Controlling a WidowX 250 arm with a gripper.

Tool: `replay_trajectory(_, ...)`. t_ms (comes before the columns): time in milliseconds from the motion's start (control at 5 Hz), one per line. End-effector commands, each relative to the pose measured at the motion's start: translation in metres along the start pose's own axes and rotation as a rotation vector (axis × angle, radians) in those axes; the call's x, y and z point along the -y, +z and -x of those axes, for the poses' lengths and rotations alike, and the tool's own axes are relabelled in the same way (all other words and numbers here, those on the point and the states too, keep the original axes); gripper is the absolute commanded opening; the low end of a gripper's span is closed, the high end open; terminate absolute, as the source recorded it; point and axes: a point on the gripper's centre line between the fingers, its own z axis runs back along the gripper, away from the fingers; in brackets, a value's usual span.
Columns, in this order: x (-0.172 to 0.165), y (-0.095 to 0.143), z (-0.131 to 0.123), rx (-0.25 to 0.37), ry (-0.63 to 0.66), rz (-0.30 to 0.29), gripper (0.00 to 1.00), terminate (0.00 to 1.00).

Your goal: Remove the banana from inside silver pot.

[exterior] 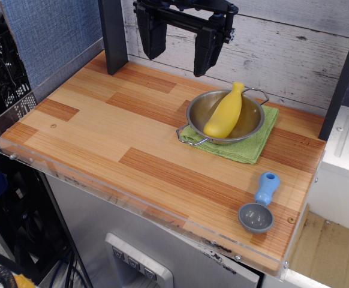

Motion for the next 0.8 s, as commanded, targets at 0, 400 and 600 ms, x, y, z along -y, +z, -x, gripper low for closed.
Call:
replay_trajectory(0,0.000,0.000,0.000,0.000,0.000,0.000,1.00,0.00)
replay_trajectory(400,-0.007,-0.020,-0.065,0.002,0.091,0.079,1.00,0.00)
replay_trajectory(600,-0.004,-0.040,-0.089,-0.002,0.125,0.062,1.00,0.00)
